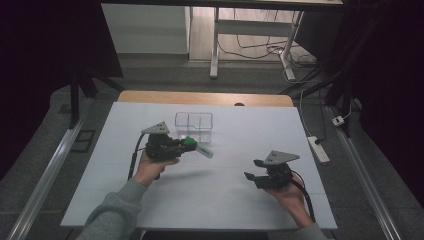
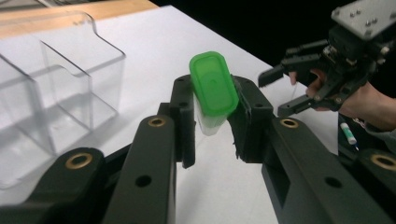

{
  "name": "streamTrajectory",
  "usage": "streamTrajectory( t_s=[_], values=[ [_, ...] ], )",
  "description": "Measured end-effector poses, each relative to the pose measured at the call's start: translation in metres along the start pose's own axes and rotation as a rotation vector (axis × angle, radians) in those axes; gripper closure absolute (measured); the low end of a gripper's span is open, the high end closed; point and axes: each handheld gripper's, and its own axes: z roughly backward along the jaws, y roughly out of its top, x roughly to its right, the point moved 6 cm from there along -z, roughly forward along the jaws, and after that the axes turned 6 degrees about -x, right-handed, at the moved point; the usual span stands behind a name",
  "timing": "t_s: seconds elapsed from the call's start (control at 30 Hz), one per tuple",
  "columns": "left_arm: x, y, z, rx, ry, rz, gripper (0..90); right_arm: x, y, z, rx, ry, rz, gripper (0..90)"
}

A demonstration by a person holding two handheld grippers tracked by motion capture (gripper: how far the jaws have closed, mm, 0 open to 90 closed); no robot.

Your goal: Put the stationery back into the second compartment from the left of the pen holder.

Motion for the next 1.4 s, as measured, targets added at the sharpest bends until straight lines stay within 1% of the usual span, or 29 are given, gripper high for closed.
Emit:
streamTrajectory(
  t_s=[0.2,0.3,0.37,0.5,0.57,0.7,0.77,0.87,1.03,1.2,1.27,1.3,1.33,1.37,1.4],
  values=[
    [-0.009,0.02,0.015,0.01,0.042,-0.007,72.1,0.009,-0.011,0.007,-0.007,-0.01,-0.032,39.0],
    [-0.015,0.033,0.022,0.022,0.07,-0.012,74.1,0.012,-0.014,0.008,-0.013,-0.02,-0.034,39.0],
    [-0.02,0.041,0.027,0.02,0.084,-0.01,74.2,0.013,-0.016,0.009,-0.013,-0.024,-0.036,38.9],
    [-0.031,0.053,0.032,0.014,0.122,-0.011,74.2,0.016,-0.019,0.009,-0.018,-0.03,-0.042,38.9],
    [-0.038,0.058,0.033,0.014,0.136,-0.001,74.2,0.017,-0.02,0.01,-0.025,-0.033,-0.045,38.9],
    [-0.052,0.065,0.035,-0.009,0.176,0.011,74.2,0.018,-0.022,0.009,-0.026,-0.04,-0.044,38.9],
    [-0.057,0.068,0.034,-0.024,0.188,0.016,74.2,0.018,-0.022,0.009,-0.03,-0.04,-0.042,38.9],
    [-0.062,0.072,0.031,-0.048,0.21,0.011,74.2,0.019,-0.023,0.008,-0.034,-0.042,-0.045,38.8],
    [-0.067,0.077,0.02,-0.088,0.238,-0.004,74.1,0.019,-0.024,0.007,-0.044,-0.043,-0.046,38.7],
    [-0.074,0.079,0.007,-0.117,0.244,0.015,74.0,0.019,-0.025,0.007,-0.046,-0.046,-0.044,38.7],
    [-0.078,0.077,0.0,-0.131,0.239,0.026,73.3,0.02,-0.026,0.007,-0.049,-0.046,-0.044,38.7],
    [-0.079,0.076,-0.003,-0.141,0.226,0.032,71.1,0.02,-0.026,0.007,-0.048,-0.045,-0.045,38.8],
    [-0.08,0.075,-0.005,-0.15,0.226,0.039,60.9,0.02,-0.026,0.007,-0.046,-0.044,-0.046,38.8],
    [-0.08,0.074,-0.006,-0.155,0.238,0.036,51.9,0.02,-0.027,0.007,-0.047,-0.045,-0.047,38.8],
    [-0.08,0.073,-0.005,-0.158,0.246,0.025,47.8,0.02,-0.027,0.007,-0.047,-0.045,-0.046,38.7]
  ],
)
